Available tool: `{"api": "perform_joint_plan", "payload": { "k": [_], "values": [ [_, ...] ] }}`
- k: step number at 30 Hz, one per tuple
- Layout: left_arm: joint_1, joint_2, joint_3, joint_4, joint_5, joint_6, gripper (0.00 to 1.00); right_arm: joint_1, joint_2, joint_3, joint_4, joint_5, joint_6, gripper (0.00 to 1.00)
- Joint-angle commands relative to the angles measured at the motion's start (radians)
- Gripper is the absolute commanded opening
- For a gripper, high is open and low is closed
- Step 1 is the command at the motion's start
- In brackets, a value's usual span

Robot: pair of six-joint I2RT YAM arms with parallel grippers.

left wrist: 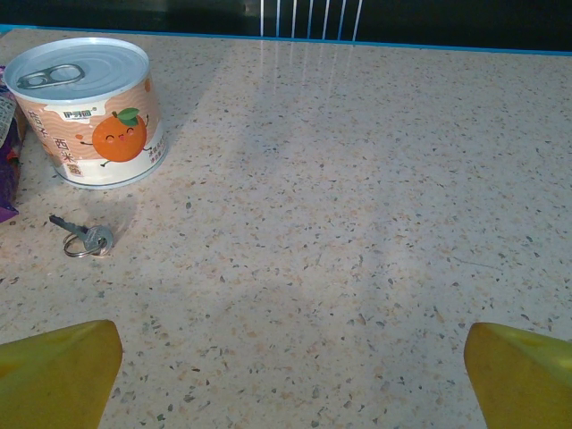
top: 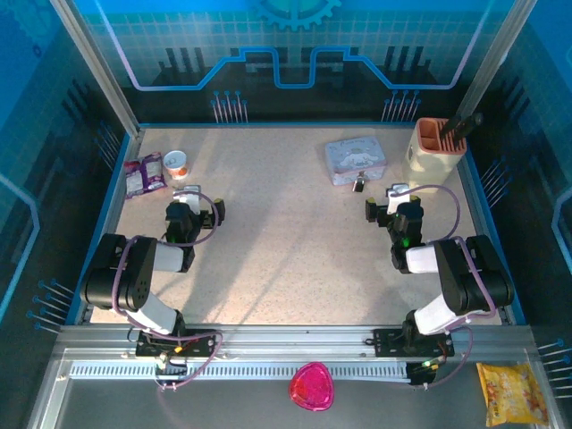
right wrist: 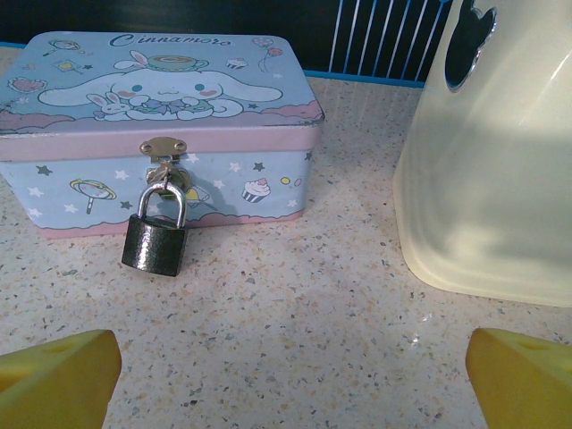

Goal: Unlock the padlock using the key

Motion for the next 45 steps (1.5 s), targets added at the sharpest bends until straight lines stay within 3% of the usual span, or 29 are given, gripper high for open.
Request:
{"api": "perform_joint_plan", "payload": {
  "k": [1,13,17,23,25,31,36,41,45],
  "values": [
    [0.008,-0.016,0.017,0.008,0.019,0.007,0.99,0.0,0.005,0.017,0.012,-0.004,-0.002,1.0],
    [0.008,-0.016,0.017,0.008,0.013,0.006,0.99,0.002,0.005,0.014,0.014,-0.009,-0.007,1.0],
    [-0.018,-0.029,-0.02,0.069,-0.051,0.019,0.99,0.02,0.004,-0.01,0.061,-0.069,-0.052,1.0],
    [-0.096,-0.087,-0.138,0.251,-0.133,0.091,0.99,0.053,-0.005,-0.091,0.22,-0.061,-0.097,1.0],
    [-0.127,-0.127,-0.145,0.247,-0.171,0.119,0.99,0.065,-0.043,-0.101,0.199,-0.035,-0.101,1.0],
    [-0.228,-0.357,-0.1,-0.007,-0.237,0.169,0.99,0.146,-0.196,-0.122,0.123,0.041,-0.177,1.0],
    [-0.243,-0.657,0.058,-0.578,-0.285,-0.048,0.99,0.279,-0.382,-0.164,0.079,0.205,-0.195,1.0],
    [-0.242,-0.827,0.208,-1.081,-0.422,-0.489,0.99,0.31,-0.753,-0.018,-0.559,0.106,0.058,1.0],
    [-0.239,-0.906,0.253,-1.216,-0.327,-0.538,0.99,0.293,-0.948,0.096,-0.947,0.119,0.261,1.0]
  ]
}}
